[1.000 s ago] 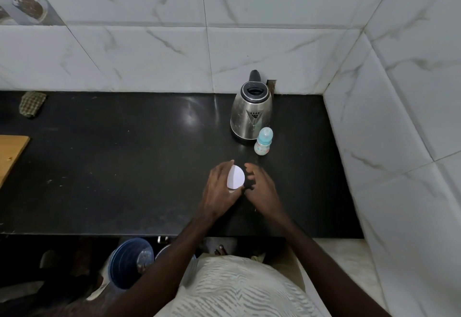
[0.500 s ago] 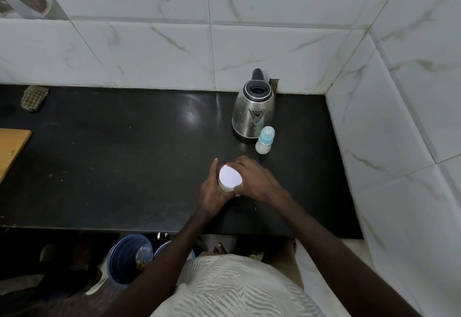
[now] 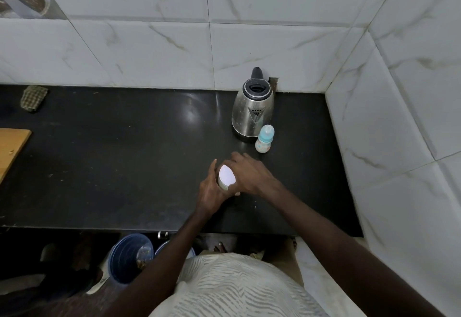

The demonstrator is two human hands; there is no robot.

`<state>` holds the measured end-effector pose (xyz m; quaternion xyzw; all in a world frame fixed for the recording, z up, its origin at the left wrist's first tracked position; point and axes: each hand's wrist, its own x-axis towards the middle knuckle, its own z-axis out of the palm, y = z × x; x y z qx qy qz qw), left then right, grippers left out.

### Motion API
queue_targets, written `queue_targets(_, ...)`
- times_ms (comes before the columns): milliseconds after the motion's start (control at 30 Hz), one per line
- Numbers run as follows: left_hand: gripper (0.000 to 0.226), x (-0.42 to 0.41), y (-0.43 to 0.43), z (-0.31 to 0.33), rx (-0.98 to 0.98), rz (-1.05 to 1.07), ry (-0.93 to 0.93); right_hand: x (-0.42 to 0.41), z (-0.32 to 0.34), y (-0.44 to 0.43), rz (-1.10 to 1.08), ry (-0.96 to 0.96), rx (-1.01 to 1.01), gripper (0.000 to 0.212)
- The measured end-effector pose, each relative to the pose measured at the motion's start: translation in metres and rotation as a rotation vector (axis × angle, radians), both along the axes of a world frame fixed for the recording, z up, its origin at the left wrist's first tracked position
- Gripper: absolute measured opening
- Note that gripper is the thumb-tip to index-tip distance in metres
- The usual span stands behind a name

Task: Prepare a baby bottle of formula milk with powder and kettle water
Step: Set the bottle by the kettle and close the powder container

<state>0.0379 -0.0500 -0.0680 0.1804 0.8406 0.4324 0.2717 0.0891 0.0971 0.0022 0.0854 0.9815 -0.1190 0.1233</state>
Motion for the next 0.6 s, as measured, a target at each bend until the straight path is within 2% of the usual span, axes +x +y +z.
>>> queue_targets(233,0.133,0.0,0.001,0.003,-0.008,-0.005,-0.018,-0.011,-0.001,-0.009,-0.195,-0.067,0.145,0.074)
queue_targets(300,0.132,-0.001,-0.001,0.002,-0.016,-0.003,-0.005,-0.016,0.004,-0.005,-0.16,-0.11,0.194,0.076)
queue_targets(400,0.131,-0.004,-0.002,-0.001,-0.031,-0.021,0.025,-0.018,0.007,-0.004,-0.01,-0.164,0.113,0.077)
queue_targets(500,0.127,-0.003,-0.002,-0.002,-0.044,-0.029,0.021,-0.015,0.004,-0.006,0.083,-0.107,0.073,0.07)
queue_targets(600,0.122,-0.002,-0.001,-0.002,-0.044,-0.015,0.018,-0.013,0.001,0.0,0.156,-0.103,0.04,0.073)
